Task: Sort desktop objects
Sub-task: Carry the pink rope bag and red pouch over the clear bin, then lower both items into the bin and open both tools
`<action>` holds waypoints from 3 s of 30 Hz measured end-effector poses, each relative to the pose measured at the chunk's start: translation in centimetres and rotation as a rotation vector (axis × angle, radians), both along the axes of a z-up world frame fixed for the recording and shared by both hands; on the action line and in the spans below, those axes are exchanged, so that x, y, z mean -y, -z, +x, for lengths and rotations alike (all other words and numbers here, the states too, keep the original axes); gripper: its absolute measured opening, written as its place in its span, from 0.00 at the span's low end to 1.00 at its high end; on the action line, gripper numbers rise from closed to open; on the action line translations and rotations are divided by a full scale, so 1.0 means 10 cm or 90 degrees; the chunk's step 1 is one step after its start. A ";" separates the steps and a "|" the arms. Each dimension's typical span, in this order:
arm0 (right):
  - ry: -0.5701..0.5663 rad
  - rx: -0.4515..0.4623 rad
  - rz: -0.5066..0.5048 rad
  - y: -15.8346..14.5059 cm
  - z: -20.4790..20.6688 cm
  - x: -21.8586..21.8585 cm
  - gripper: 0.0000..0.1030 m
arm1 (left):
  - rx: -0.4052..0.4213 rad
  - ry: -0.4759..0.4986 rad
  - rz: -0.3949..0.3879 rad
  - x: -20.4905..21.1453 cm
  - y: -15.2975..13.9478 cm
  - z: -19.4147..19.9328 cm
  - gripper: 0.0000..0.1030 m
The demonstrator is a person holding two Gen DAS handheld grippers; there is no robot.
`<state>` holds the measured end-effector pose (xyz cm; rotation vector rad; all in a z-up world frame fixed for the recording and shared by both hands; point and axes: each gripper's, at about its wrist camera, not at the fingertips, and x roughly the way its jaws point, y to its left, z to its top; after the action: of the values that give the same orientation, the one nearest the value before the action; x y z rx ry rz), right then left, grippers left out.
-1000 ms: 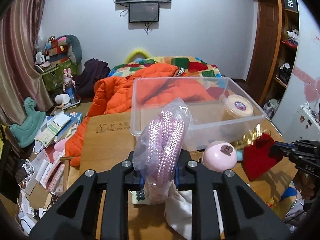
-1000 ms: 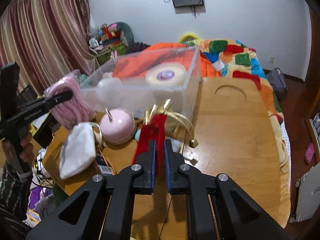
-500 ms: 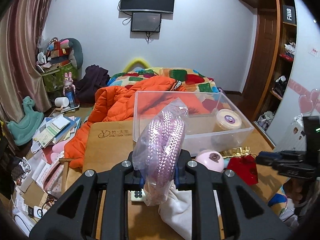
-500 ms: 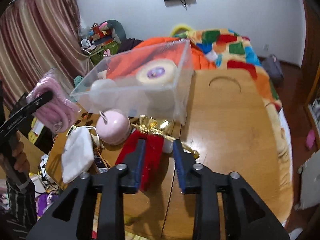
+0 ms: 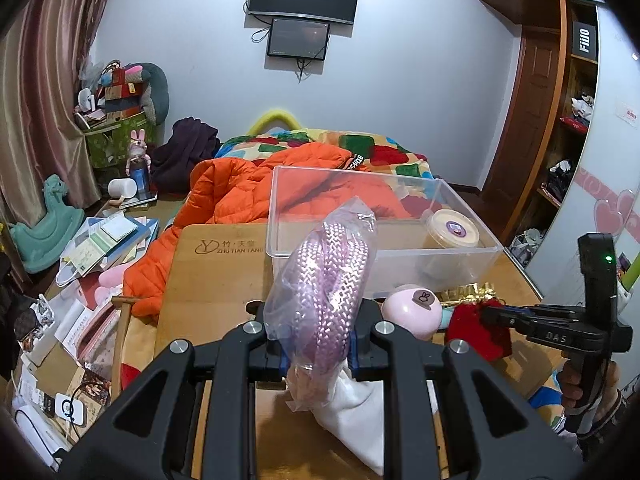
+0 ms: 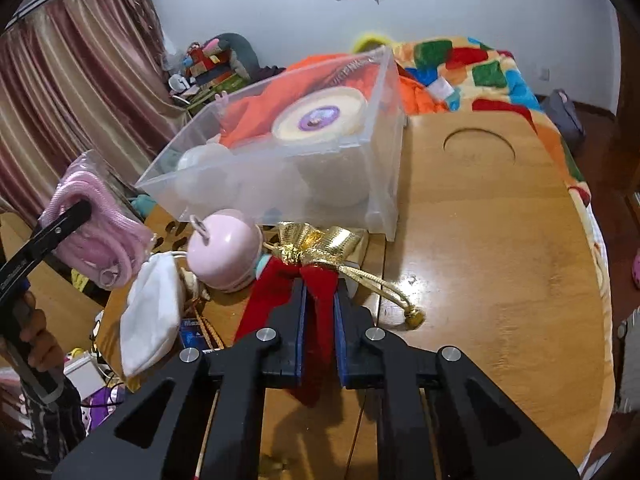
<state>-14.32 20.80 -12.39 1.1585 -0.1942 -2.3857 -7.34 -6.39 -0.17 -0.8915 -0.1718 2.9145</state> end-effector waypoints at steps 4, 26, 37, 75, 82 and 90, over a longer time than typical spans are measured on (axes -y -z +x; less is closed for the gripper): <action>0.003 -0.049 0.007 -0.17 0.14 -0.02 0.07 | -0.001 -0.001 0.006 0.00 0.00 0.00 0.20; -0.012 -0.193 -0.035 -1.09 0.12 0.06 0.07 | -0.060 0.001 0.006 -0.03 -0.35 -0.07 0.20; -0.024 -0.241 -0.029 -1.32 -0.22 0.33 0.07 | -0.072 -0.019 -0.005 0.02 -0.50 -0.48 0.20; -0.100 -0.120 0.145 -0.42 -0.94 1.07 0.08 | 0.038 -0.023 -0.049 -0.03 0.11 -1.29 0.20; -0.085 -0.141 0.155 -0.50 -0.83 1.02 0.35 | 0.022 -0.029 -0.057 -0.04 0.03 -1.16 0.36; -0.048 -0.181 0.157 -0.71 -0.64 0.87 0.45 | -0.024 -0.033 -0.080 -0.09 -0.19 -0.88 0.55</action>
<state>-20.75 12.09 -5.30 0.8950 0.2400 -2.5219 -16.13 -5.48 1.68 -0.8612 -0.0091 3.0171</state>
